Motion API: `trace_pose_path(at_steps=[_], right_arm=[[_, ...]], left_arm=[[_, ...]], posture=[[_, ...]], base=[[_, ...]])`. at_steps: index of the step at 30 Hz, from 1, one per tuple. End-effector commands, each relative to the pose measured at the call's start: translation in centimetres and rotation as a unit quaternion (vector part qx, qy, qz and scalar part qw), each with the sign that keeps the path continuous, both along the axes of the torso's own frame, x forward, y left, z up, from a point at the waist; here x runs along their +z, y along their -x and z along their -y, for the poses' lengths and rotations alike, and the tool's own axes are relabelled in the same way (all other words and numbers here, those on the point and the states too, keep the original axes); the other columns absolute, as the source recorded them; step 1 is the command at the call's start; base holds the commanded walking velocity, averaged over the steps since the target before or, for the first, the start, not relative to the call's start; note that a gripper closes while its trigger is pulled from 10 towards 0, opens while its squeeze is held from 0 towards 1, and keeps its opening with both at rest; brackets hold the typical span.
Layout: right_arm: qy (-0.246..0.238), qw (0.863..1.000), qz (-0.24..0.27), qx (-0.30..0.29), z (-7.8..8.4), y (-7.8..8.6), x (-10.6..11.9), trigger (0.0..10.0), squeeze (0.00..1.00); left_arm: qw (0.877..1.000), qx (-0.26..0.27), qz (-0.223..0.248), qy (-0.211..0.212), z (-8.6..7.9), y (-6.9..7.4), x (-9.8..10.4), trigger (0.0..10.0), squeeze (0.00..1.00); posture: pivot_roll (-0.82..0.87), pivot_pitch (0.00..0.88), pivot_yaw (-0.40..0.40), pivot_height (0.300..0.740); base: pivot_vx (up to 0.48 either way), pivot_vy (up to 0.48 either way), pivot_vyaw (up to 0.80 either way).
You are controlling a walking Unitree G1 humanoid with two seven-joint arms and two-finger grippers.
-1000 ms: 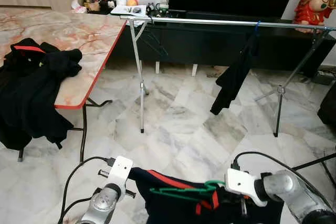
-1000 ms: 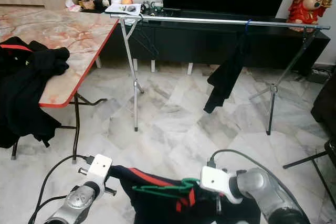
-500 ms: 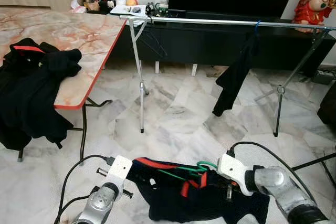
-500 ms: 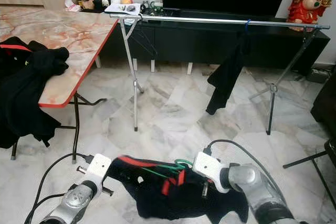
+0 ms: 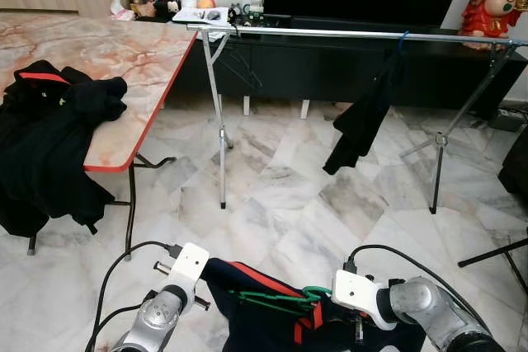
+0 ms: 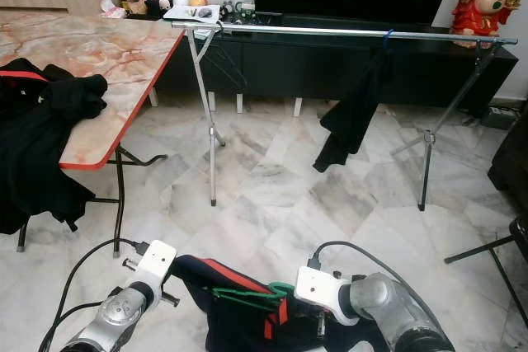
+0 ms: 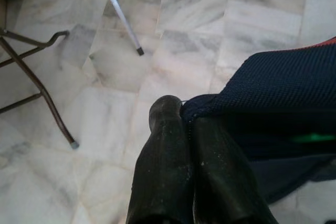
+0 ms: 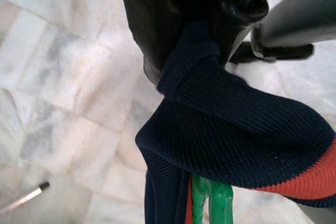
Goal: Hang hanger
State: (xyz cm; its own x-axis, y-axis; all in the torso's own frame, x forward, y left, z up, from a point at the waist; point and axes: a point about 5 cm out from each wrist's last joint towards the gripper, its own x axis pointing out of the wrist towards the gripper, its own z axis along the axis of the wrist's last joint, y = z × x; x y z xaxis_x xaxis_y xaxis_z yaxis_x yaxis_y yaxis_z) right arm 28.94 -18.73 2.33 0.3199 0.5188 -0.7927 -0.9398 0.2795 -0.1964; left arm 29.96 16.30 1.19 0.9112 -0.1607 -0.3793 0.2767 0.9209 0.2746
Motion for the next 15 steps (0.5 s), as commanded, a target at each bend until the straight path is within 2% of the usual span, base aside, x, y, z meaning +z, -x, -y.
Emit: trace_pose_path(at_steps=[1,5,10,12,14,15], right_arm=[[0.027,0.999,-0.003,-0.024,1.0,0.1,-0.3,0.0,0.0],[0.041,0.997,0.019,-0.067,1.0,-0.5,-0.5,0.0,0.0],[0.023,0.993,0.04,-0.105,0.1,-1.0,-0.6,0.0,0.0],[-0.009,0.991,0.032,-0.129,-1.1,-1.0,-1.0,0.0,0.0],[-0.017,0.991,0.029,-0.132,-1.4,-0.9,-1.1,0.0,0.0],[-0.042,0.988,0.019,-0.146,-2.3,-0.7,-1.4,0.0,0.0]], left_arm=[[1.0,0.024,0.008,0.008,-1.2,-0.5,0.7,0.0,0.0],[1.0,0.004,0.016,0.023,-0.8,-0.9,1.3,0.0,0.0],[0.998,-0.036,0.02,0.04,0.0,-1.2,2.0,0.0,0.0],[0.994,-0.072,0.025,0.078,0.9,-1.4,2.7,0.0,0.0],[0.993,-0.079,0.026,0.088,1.2,-1.5,2.9,0.0,0.0],[0.986,-0.114,0.024,0.12,2.1,-1.5,3.6,0.0,0.0]], posture=[[0.11,0.072,-0.03,0.74],[0.12,0.066,-0.03,0.74],[0.12,0.057,-0.029,0.74],[0.12,0.042,-0.026,0.74],[0.12,0.042,-0.026,0.74],[0.13,0.036,-0.024,0.74]], base=[[0.0,0.0,0.0],[0.0,0.0,0.0],[0.0,0.0,0.0],[0.0,0.0,0.0],[0.0,0.0,0.0],[0.0,0.0,0.0]])
